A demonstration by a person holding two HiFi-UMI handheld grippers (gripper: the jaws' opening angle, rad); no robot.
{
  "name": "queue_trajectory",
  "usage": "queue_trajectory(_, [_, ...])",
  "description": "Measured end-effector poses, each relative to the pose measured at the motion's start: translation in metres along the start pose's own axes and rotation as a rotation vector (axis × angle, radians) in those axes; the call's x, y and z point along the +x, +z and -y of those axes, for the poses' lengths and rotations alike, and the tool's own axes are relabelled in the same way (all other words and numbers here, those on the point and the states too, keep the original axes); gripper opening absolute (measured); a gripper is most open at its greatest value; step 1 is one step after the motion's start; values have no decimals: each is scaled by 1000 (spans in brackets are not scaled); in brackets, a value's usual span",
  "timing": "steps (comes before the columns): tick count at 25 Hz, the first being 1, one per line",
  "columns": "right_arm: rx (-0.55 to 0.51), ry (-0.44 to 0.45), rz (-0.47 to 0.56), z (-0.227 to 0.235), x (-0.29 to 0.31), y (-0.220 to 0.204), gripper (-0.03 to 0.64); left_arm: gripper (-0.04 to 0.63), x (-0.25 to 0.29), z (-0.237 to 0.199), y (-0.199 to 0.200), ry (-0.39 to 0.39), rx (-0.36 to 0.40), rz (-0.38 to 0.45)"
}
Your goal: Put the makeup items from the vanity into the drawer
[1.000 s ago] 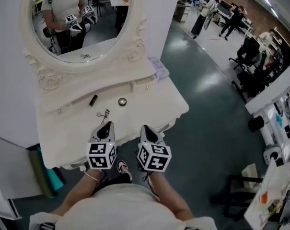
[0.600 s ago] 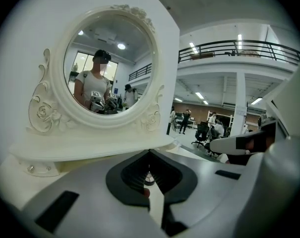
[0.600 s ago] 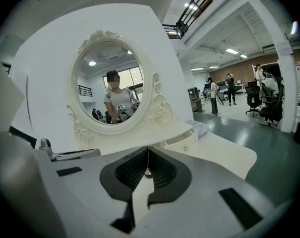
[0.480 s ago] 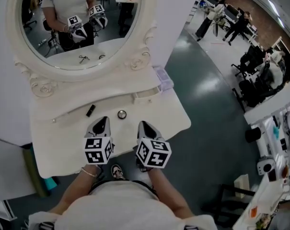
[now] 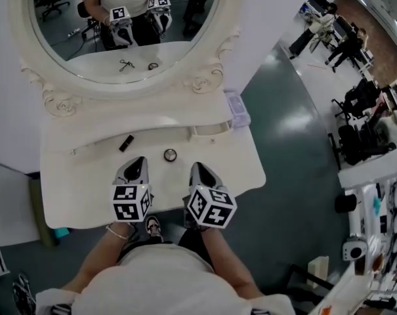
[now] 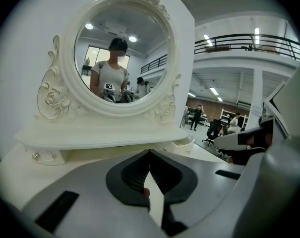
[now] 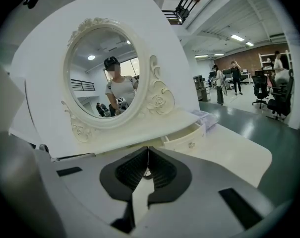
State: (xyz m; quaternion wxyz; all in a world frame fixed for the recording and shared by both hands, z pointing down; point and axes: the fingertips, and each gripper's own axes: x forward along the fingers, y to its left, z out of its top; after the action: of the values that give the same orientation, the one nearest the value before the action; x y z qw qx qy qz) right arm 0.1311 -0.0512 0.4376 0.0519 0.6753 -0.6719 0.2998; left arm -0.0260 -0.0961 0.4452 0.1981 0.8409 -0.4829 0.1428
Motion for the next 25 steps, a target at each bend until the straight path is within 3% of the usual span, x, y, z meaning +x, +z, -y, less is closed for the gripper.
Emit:
queue_trajectory(9, [-66,183,-67,18,49,42,18,3,37,17,22,159,-84,21])
queue_trajectory(13, [-94,263,-135,15,60,40,18,3,43,25,21,206,-129,12])
queue_trajectory(18, [-49,322,-138,-1,69,29,18,3,46,23,8,226,-141,-12])
queue_trajectory(22, [-128,352,-144,-16,63,24,18,3,39,10,-1,252,-188,-21])
queue_trajectory(25, [-129,341,-159,-12,62,16,18,3,31,4,-5,268,-198,-20])
